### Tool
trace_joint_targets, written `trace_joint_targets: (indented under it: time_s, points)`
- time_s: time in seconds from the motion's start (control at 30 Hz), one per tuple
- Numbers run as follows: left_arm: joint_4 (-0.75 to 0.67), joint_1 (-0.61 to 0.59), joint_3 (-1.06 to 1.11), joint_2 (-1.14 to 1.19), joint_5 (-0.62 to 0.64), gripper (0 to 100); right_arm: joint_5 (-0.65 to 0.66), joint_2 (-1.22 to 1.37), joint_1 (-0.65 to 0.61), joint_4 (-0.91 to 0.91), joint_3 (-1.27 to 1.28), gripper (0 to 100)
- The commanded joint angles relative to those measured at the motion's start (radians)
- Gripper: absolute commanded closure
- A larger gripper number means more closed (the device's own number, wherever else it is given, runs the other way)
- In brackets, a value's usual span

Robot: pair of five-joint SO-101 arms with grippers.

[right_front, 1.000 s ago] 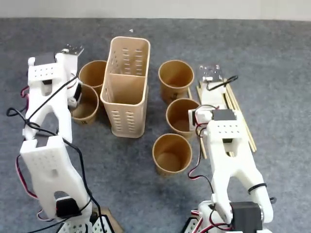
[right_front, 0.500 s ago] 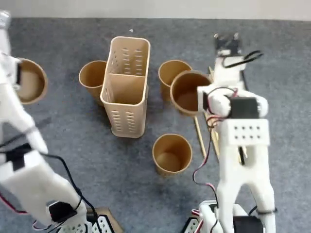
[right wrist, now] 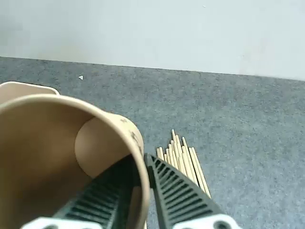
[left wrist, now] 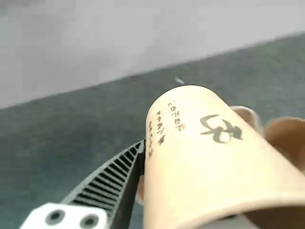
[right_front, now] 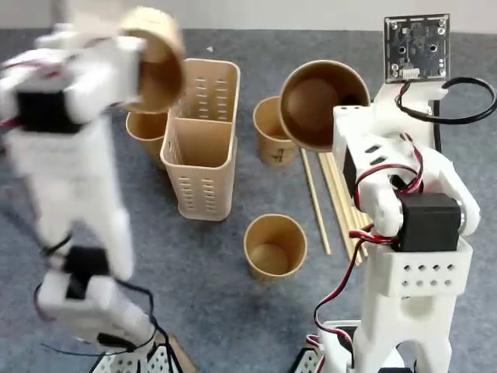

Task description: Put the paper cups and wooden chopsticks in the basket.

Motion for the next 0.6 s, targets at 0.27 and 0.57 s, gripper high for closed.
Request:
trace_joint_targets:
  time_s: [0.27, 0.57]
  points:
    - [0.032, 0.085, -0.027, 0.259, 0.138, 99, 0.012, -0.005, 0.005, -0.004, -0.035, 99.4]
    - [0.038, 0.074, -0.096, 0.265, 0.051, 69, 0.006, -0.004, -0.058, -0.079, -0.030, 99.4]
